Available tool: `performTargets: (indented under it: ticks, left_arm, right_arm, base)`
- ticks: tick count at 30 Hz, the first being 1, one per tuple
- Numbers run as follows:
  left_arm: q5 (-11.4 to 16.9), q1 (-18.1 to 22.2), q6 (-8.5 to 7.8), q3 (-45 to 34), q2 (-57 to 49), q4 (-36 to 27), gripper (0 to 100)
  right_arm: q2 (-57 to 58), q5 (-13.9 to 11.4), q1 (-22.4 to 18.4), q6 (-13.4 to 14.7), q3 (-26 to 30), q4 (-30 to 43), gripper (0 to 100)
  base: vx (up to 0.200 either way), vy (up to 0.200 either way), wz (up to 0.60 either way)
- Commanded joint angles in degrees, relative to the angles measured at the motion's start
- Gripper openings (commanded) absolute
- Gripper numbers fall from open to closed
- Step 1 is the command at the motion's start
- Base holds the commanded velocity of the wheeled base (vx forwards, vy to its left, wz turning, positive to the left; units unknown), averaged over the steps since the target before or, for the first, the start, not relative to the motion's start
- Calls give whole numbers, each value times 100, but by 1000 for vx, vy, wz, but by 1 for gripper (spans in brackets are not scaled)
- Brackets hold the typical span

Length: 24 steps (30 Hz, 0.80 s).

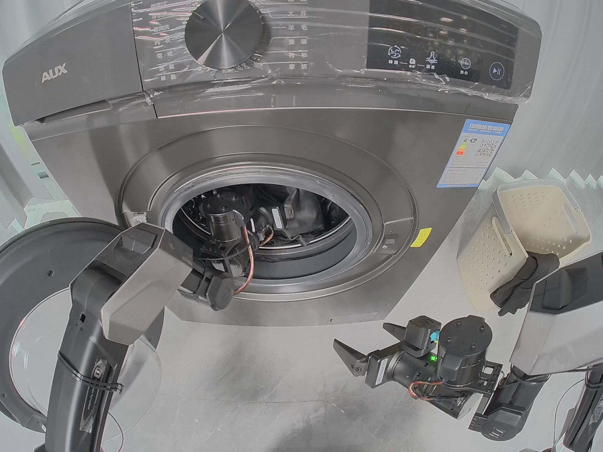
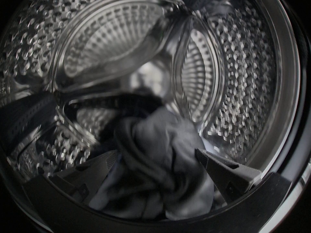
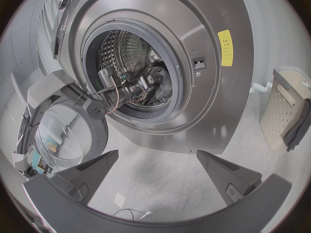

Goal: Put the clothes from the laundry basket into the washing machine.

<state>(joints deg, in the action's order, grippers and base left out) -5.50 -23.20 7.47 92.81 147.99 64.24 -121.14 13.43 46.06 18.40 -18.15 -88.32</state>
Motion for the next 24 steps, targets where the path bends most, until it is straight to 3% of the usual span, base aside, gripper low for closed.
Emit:
performTargets:
  ticks: [1, 9, 14, 24]
  left_arm:
    - [295, -88, -35, -1766, -948, -149, 100]
    - [418, -123, -202, -2812, -1642, -149, 100]
    - [594, -440, -220, -4148, -2354, 71, 100]
    - [664, -1415, -202, -6943, -3382, 1723, 100]
  right_arm:
    - [11, 1, -9, 6, 5, -1, 100]
    - [20, 1, 0, 6, 13, -1, 100]
    - [82, 1, 9, 6, 154, -1, 100]
    - [802, 1, 343, -3, 980, 8, 100]
  base:
    - [0, 0, 0]
    - [0, 0, 0]
    - [0, 0, 0]
    - [0, 0, 0]
